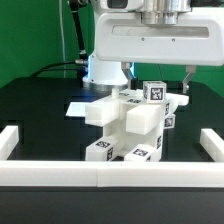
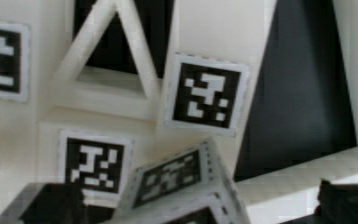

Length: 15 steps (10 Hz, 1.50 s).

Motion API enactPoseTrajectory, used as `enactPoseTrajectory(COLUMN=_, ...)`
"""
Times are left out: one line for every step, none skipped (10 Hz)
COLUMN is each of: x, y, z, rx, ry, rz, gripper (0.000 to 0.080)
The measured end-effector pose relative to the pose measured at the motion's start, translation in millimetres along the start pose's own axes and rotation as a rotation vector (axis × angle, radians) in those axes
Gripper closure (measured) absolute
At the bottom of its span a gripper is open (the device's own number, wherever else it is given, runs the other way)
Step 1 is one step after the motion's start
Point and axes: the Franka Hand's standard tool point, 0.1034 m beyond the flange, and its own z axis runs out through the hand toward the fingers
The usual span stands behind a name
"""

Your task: Assemble chair

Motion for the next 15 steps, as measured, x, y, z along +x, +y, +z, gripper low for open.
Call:
enactPoseTrajectory(x=0.1, y=0.3, z=0.0, rx=0.0, ry=0.0, rz=-0.051, gripper=0.0151)
enactPoseTrajectory(x=0.2, y=0.8, z=0.0, rx=0.0, ry=0.0, rz=-0.092, gripper=0.0151)
enactPoseTrajectory(x=0.3, y=1.5, z=0.1, rx=-0.001, ry=0.0, rz=-0.16, gripper=0.0151)
enactPoseTrajectory(x=0.4, y=1.9, z=0.1, rx=-0.001, ry=0.0, rz=-0.184, gripper=0.0282)
enactPoseTrajectory(x=0.4, y=1.9, z=0.1, rx=-0.001, ry=0.0, rz=-0.18, gripper=0.0282)
enactPoseTrajectory(x=0.4, y=1.9, z=0.1, rx=-0.001, ry=0.0, rz=-0.18, gripper=0.0421)
enactPoseTrajectory(x=0.5, y=2.1, z=0.0, rx=-0.001, ry=0.0, rz=-0.179, gripper=0.0513)
enactPoseTrajectory(x=0.4, y=2.1, z=0.1, rx=-0.001, ry=0.0, rz=-0.179, gripper=0.0513)
enactPoseTrajectory(x=0.4, y=2.1, z=0.1, rx=-0.001, ry=0.0, rz=-0.174, gripper=0.0513)
enactPoseTrajectory(x=0.4, y=2.1, z=0.0, rx=0.0, ry=0.0, rz=-0.152, gripper=0.0513)
enactPoseTrajectory(x=0.5, y=2.1, z=0.0, rx=0.0, ry=0.0, rz=-0.151, gripper=0.0513)
enactPoseTrajectory(x=0.4, y=1.8, z=0.0, rx=0.001, ry=0.0, rz=-0.084, gripper=0.0513)
enactPoseTrajectory(x=0.4, y=1.7, z=0.0, rx=0.001, ry=0.0, rz=-0.024, gripper=0.0513)
enactPoseTrajectory(x=0.3, y=1.4, z=0.1, rx=0.001, ry=0.0, rz=0.058, gripper=0.0512)
enactPoseTrajectory(x=0.2, y=1.3, z=0.1, rx=0.001, ry=0.0, rz=0.123, gripper=0.0512)
